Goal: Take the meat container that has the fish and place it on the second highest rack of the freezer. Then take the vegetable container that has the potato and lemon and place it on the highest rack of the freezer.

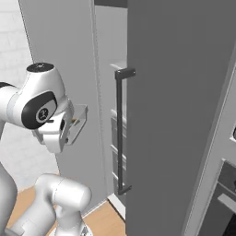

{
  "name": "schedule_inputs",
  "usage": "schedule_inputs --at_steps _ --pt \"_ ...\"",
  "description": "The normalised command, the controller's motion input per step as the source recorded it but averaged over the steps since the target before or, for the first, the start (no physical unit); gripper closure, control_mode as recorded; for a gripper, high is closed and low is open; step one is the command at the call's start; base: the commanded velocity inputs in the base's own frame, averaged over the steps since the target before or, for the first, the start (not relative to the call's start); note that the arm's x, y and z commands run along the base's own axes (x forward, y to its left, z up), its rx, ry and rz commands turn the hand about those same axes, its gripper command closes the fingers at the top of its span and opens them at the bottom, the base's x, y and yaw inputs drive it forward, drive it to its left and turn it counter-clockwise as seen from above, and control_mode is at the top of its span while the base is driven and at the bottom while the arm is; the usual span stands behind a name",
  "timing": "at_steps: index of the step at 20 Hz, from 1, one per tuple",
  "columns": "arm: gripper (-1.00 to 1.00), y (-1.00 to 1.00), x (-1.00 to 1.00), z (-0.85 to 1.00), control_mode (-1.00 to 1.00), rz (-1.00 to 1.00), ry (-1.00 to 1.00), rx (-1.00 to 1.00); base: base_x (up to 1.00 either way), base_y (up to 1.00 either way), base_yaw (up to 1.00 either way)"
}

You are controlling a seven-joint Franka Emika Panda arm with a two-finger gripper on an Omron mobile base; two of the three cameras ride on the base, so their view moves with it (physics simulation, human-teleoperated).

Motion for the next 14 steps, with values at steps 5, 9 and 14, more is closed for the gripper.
schedule_inputs --at_steps 5,9,14 --pt "1.00 0.00 0.00 0.00 1.00 0.00 0.00 0.00 0.26 0.50 -0.34" --pt "1.00 0.00 0.00 0.00 1.00 0.00 0.00 0.00 0.30 0.46 -0.32" --pt "1.00 0.00 0.00 0.00 1.00 0.00 0.00 0.00 0.33 0.43 -0.34"
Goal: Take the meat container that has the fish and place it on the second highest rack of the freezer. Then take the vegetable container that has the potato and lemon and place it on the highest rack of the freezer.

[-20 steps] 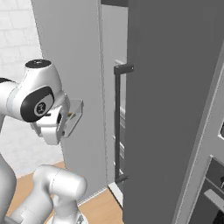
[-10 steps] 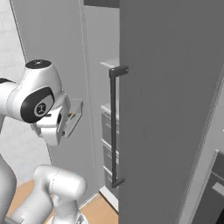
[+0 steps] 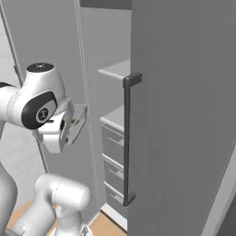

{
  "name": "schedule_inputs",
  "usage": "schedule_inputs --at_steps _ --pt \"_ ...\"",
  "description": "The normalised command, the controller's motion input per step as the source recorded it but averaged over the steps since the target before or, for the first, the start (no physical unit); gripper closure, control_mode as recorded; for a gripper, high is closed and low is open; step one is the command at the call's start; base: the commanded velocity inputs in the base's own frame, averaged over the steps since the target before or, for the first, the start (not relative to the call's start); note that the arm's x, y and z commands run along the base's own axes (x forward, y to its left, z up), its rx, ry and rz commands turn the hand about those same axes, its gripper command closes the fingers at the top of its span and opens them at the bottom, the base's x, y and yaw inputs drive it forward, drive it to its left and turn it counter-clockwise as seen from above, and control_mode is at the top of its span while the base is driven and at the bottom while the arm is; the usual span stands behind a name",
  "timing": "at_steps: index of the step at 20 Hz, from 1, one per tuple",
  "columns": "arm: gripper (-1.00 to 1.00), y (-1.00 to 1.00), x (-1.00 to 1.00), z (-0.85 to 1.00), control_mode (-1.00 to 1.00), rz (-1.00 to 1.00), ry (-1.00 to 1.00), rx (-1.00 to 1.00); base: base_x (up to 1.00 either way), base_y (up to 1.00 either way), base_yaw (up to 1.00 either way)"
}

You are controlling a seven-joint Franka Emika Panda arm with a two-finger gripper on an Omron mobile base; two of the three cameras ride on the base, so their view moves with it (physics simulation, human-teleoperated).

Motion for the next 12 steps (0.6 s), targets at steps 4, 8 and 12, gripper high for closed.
schedule_inputs --at_steps 4,8,12 --pt "1.00 0.00 0.00 0.00 1.00 0.00 0.00 0.00 0.34 -0.01 -0.23" --pt "1.00 0.00 0.00 0.00 1.00 0.00 0.00 0.00 0.09 -0.18 -0.03" --pt "1.00 0.00 0.00 0.00 1.00 0.00 0.00 0.00 0.32 -0.01 -0.05"
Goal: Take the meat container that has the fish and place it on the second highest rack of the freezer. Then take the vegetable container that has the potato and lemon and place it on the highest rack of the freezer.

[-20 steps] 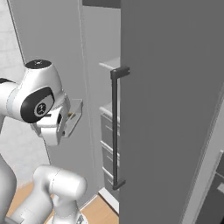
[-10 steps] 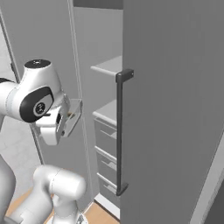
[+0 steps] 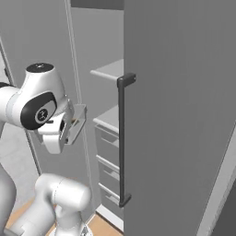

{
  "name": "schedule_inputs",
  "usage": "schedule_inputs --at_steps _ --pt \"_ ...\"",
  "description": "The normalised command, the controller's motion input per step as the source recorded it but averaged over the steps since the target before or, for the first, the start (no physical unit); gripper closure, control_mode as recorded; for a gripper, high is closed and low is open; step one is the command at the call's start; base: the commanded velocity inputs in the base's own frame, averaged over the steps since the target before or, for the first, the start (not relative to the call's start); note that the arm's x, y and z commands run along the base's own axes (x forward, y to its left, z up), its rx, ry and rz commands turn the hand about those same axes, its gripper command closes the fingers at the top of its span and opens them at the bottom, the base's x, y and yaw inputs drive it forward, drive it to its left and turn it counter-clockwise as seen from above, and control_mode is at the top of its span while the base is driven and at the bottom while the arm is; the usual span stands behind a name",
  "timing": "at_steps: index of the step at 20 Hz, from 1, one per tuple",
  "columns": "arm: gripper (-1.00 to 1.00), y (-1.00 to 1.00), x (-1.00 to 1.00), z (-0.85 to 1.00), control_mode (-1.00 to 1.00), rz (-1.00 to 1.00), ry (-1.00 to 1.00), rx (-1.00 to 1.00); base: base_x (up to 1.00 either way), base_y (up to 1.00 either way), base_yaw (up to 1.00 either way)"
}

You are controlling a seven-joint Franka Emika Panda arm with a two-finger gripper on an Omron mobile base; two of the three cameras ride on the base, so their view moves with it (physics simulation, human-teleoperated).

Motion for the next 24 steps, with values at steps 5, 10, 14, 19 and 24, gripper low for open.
schedule_inputs --at_steps 5,10,14,19,24 --pt "1.00 0.00 0.00 0.00 1.00 0.00 0.00 0.00 0.44 0.00 -0.09" --pt "1.00 0.00 0.00 0.00 1.00 0.00 0.00 0.00 0.51 0.03 -0.13" --pt "1.00 0.00 0.00 0.00 1.00 0.00 0.00 0.00 0.47 0.15 -0.16" --pt "1.00 0.00 0.00 0.00 1.00 0.00 0.00 0.00 0.22 0.16 -0.11" --pt "1.00 0.00 0.00 0.00 1.00 0.00 0.00 0.00 0.27 0.36 -0.12"
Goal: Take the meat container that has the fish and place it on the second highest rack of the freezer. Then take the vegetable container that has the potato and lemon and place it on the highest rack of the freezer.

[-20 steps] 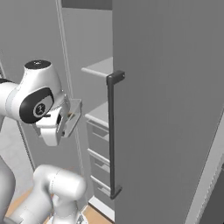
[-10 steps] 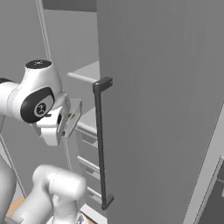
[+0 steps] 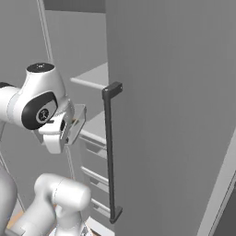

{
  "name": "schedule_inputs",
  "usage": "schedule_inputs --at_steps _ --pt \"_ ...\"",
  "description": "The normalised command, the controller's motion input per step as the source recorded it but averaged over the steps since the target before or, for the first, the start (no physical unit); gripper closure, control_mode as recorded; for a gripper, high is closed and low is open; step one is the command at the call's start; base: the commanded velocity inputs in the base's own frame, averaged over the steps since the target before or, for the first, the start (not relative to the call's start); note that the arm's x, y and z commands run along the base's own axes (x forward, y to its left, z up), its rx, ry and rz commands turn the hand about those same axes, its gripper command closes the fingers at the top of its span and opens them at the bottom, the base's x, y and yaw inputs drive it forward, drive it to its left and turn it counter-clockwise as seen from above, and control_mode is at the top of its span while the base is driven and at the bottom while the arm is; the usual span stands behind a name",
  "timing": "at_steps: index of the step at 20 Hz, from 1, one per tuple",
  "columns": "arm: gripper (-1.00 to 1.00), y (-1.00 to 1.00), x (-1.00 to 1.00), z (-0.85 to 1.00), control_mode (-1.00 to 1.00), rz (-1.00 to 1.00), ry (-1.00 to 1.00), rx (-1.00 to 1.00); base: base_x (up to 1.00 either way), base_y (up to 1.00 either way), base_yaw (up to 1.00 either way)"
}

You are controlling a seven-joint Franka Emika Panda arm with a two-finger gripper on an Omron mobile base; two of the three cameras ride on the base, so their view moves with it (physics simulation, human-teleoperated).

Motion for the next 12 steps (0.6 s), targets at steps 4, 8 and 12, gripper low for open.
schedule_inputs --at_steps 4,8,12 --pt "1.00 0.00 0.00 0.00 1.00 0.00 0.00 0.00 0.37 0.38 -0.11" --pt "1.00 0.00 0.00 0.00 1.00 0.00 0.00 0.00 0.16 0.29 -0.10" --pt "1.00 0.04 0.02 -0.06 -1.00 -0.02 0.01 0.00 0.04 0.13 -0.06"
